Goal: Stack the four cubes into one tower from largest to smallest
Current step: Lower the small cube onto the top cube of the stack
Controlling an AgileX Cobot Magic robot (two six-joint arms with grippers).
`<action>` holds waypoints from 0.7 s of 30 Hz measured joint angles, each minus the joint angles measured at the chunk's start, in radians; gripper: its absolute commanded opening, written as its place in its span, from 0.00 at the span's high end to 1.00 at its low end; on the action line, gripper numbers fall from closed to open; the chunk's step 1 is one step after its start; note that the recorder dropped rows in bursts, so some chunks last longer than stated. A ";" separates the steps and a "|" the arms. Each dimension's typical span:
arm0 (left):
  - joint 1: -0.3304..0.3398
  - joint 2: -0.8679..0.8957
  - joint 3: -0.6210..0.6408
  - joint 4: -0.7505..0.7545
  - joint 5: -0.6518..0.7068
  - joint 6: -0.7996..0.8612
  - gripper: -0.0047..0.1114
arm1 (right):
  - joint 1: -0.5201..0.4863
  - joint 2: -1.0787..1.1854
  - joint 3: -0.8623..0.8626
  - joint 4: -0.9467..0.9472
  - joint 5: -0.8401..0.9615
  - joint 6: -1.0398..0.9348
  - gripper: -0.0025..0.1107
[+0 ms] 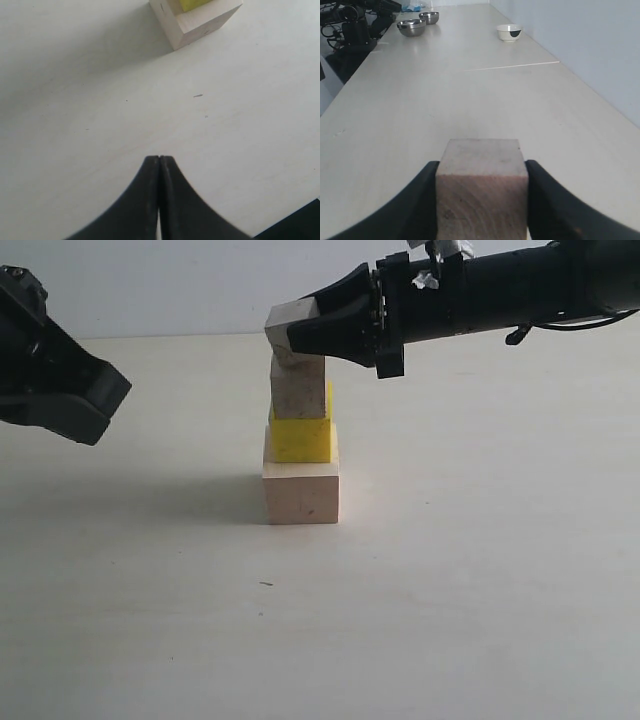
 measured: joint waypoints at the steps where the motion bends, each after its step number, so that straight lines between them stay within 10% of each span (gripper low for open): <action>1: 0.000 0.000 0.000 0.000 0.000 0.000 0.96 | 0.000 0.000 0.000 0.000 0.000 0.000 0.98; 21: 0.000 0.000 0.000 0.000 0.000 0.000 0.96 | 0.000 0.000 0.000 -0.012 0.000 0.000 0.53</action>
